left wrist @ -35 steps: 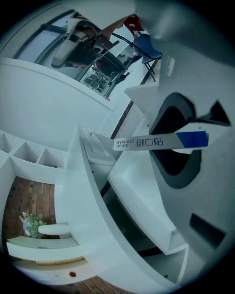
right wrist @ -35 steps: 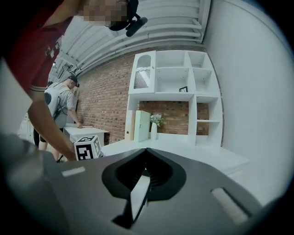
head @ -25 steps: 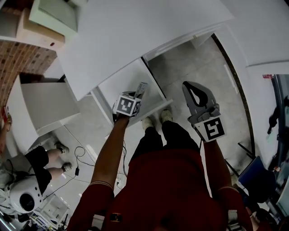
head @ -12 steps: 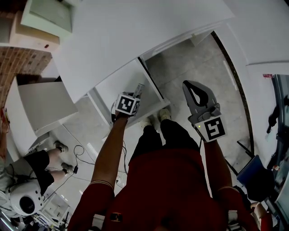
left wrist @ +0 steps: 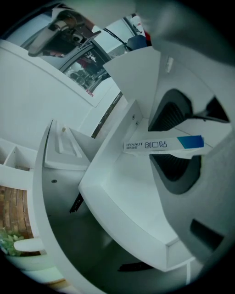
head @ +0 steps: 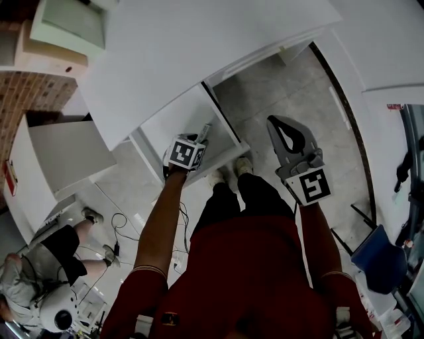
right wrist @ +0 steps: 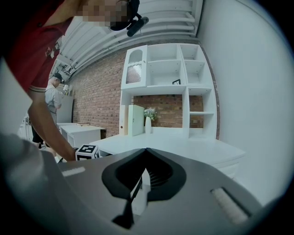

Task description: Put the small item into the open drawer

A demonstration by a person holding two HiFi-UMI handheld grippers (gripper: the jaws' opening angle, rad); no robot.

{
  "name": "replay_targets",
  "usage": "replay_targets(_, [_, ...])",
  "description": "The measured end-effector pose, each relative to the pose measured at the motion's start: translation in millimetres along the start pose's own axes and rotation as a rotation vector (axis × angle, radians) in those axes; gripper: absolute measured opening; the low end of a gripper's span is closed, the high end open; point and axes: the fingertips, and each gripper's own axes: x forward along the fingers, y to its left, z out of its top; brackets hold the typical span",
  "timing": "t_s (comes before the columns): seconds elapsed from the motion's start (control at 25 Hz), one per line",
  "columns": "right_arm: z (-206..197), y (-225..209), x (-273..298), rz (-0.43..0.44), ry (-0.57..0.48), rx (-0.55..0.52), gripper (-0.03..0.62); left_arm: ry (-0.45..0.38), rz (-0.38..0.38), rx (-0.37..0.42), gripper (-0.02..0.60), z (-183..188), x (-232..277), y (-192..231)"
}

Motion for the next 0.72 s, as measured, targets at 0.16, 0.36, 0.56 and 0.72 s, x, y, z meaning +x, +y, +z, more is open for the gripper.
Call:
replay_targets(0.16, [5.6,8.4,3.1,0.017,-0.018,-0.004,0.012,-0.069,0.015,0.004,0.169,10.3,-16.9,-1.0])
replay_targets(0.36, [12.8,25.0,8.5,0.054,-0.04,-0.002,0.011,-0.235,0.043,0.005,0.166,37.2,-57.5,-10.6])
replay_targets(0.56, [24.2,45.8,10.3,0.087,-0.07,0.005,0.012,-0.457,0.046,0.037,0.114,67.5,-115.5,-35.0])
replay_targets(0.72, [37.2,59.7,6.1,0.105,-0.106,0.023,0.011,-0.652,0.037,0.071,0.063,88.0,-166.4,-59.9])
